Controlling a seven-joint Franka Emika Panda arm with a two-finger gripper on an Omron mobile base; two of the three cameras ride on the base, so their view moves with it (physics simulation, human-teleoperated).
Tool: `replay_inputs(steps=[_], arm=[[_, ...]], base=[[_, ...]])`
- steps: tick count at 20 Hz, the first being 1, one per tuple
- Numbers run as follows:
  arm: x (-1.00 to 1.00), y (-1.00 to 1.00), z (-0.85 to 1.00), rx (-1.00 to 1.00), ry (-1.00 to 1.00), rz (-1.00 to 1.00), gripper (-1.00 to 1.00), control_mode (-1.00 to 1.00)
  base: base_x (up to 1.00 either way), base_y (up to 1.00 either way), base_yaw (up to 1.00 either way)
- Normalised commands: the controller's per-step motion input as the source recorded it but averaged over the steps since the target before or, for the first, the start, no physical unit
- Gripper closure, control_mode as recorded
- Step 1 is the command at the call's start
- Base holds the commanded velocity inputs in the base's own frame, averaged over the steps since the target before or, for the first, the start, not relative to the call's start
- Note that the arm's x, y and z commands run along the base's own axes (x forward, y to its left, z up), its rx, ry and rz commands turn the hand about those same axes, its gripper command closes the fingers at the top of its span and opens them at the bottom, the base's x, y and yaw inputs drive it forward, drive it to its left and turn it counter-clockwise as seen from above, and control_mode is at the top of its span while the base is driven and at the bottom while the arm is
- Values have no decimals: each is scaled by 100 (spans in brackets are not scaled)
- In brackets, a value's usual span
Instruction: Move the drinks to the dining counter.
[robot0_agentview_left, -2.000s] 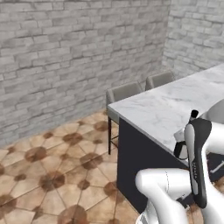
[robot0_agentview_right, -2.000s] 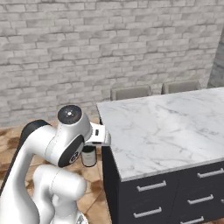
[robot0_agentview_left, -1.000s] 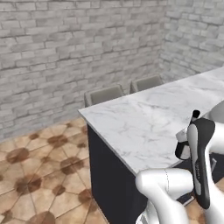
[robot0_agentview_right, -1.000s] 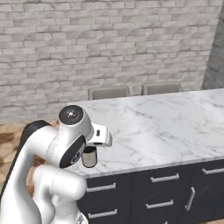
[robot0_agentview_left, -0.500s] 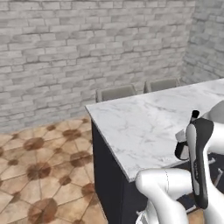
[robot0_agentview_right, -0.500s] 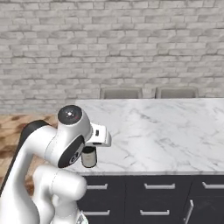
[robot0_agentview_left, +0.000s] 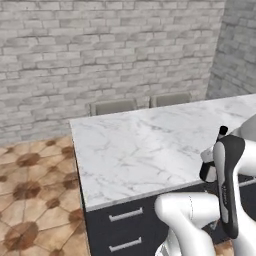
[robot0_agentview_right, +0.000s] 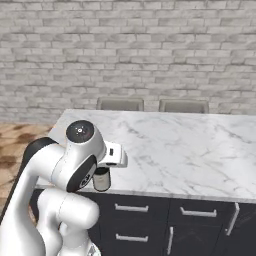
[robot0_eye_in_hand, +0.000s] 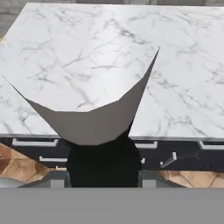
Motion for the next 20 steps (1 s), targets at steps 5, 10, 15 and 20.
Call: replay_inputs(steps=[5,10,15,20], arm=[[0,0,0,0,0,0,100,100],[0,0,0,0,0,0,100,100],[0,0,0,0,0,0,100,100],[0,0,0,0,0,0,100,100]], base=[[44,-97,9],[35,-96,0],[45,-18,0],[0,0,0]])
